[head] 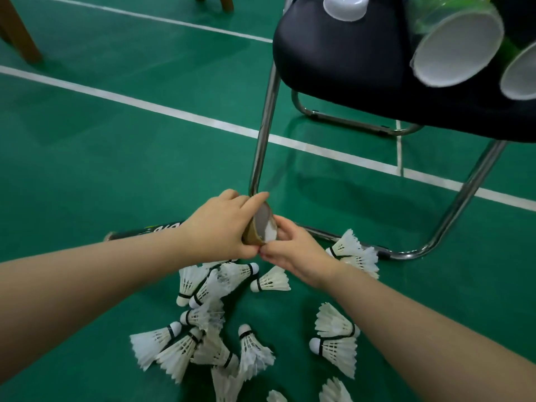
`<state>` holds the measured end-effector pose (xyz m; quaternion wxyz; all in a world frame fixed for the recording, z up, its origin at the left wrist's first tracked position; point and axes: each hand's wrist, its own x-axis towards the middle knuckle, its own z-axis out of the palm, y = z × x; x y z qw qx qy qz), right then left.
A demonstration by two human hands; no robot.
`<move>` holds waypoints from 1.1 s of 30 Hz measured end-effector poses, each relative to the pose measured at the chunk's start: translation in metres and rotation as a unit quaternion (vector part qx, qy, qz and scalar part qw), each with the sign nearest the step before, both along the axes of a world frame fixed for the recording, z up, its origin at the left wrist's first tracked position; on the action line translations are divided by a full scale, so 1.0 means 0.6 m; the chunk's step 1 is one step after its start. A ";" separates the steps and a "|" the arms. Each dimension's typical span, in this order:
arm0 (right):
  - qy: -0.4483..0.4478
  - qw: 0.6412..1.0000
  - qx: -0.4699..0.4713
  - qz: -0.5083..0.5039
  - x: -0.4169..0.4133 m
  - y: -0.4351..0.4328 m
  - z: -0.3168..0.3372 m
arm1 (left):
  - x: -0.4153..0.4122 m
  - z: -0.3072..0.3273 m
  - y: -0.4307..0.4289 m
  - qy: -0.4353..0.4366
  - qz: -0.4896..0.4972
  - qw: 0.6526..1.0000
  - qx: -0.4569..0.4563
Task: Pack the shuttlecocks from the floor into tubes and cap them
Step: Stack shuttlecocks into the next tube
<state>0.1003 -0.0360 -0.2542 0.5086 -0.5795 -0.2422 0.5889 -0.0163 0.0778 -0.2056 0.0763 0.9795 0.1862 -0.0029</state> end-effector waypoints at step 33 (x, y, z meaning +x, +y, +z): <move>-0.736 0.608 0.000 0.297 -0.092 0.035 -0.148 | -0.156 -0.082 0.052 0.004 0.123 0.983 -0.136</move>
